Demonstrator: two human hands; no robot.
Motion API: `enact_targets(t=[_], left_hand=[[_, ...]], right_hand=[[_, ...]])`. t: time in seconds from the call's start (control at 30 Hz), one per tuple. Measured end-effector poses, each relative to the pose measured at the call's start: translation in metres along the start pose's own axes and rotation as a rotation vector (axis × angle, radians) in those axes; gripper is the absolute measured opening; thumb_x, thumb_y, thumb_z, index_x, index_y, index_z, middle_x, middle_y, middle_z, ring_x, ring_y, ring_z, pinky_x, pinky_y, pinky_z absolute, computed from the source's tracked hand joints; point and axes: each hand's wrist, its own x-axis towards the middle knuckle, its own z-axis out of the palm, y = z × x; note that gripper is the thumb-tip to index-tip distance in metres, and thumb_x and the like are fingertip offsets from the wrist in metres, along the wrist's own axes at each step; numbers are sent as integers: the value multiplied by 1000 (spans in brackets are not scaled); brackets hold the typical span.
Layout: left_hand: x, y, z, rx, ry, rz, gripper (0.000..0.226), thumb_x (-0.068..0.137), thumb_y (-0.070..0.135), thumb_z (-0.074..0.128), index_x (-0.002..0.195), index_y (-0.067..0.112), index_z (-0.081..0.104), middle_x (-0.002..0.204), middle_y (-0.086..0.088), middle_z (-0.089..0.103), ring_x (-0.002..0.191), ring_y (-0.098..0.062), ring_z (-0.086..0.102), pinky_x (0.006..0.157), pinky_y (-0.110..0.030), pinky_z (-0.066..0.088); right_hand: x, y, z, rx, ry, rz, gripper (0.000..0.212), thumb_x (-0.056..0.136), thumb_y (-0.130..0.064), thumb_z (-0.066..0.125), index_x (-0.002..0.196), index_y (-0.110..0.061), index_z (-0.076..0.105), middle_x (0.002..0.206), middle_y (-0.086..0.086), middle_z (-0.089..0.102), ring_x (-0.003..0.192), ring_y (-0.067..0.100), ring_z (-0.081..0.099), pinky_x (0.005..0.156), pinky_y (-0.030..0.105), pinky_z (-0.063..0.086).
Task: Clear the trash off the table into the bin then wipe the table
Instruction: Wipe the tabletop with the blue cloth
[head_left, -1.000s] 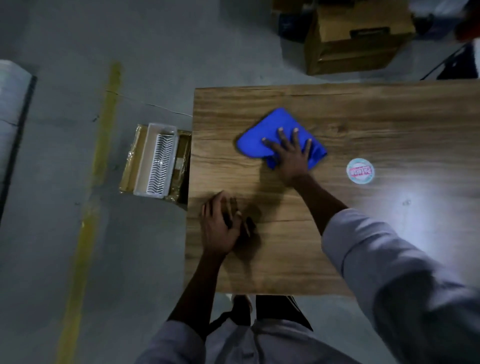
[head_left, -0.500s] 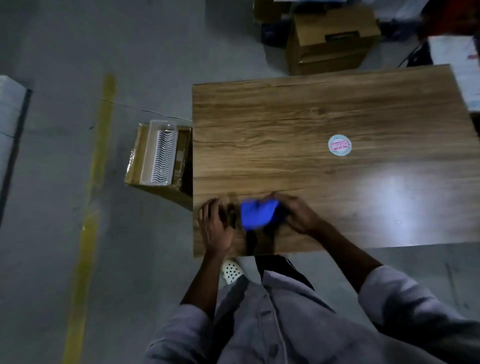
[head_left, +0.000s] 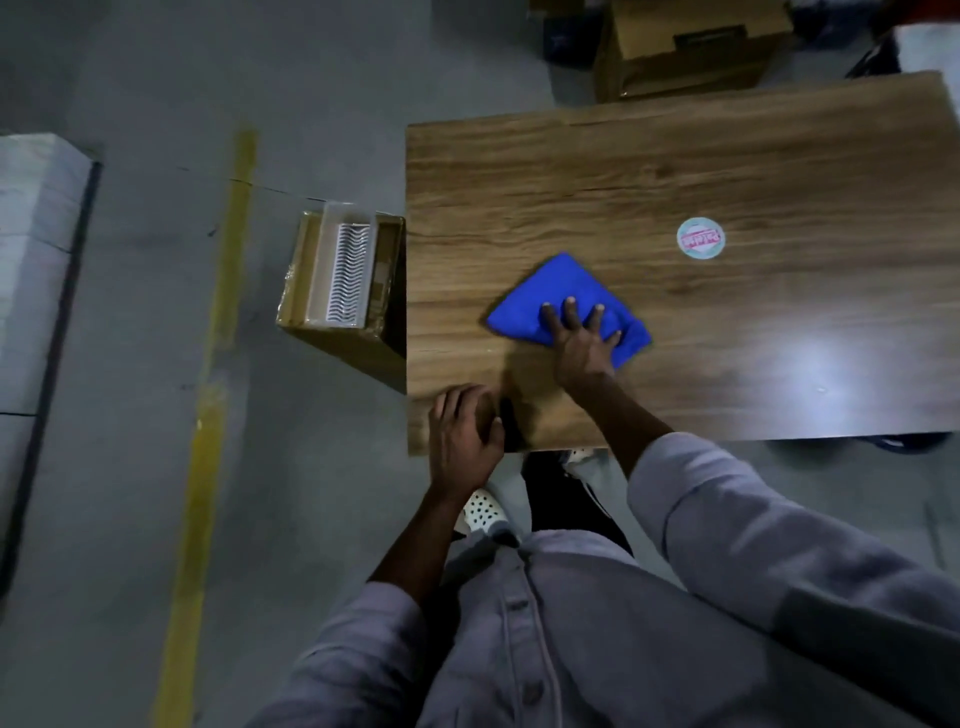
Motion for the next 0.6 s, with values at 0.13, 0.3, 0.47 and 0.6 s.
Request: enact_targets(t=[0.13,0.3,0.47,0.6], left_hand=[[-4,-5,-11,28,24,-48,47,77,27,59,120,10,65,120,-9,63,115,-29,51,101,-40,42],[0,-9,-18,32,26,-27,43,76,24,59,116,11,67,115,-8,65,111,-30,53,100,-40,43],[-3,-15,-20,14,15,-10,40,74,22,58,112,12,68,111,-8,65,109,-31,53,96,-41,45],[-8,-20,-22,8,8,-50,46,71,30,52,110,13,69,106,-8,65,107,-32,52,92,-40,46]], right_hand=[[-60,-18,36,-39,-64,-238,73,99,-40,53,161,-35,16,171,1,6,154,45,1,114,74,10],[-124,-13,49,-158,-180,-455,62,104,-14,42,162,-24,21,170,5,11,156,38,6,120,63,10],[-150,35,3,238,-51,-578,50,68,-12,70,118,-18,76,116,11,74,102,28,72,83,29,52],[-133,68,-44,486,467,-188,50,72,-1,69,117,-20,75,103,9,78,90,33,74,75,30,54]])
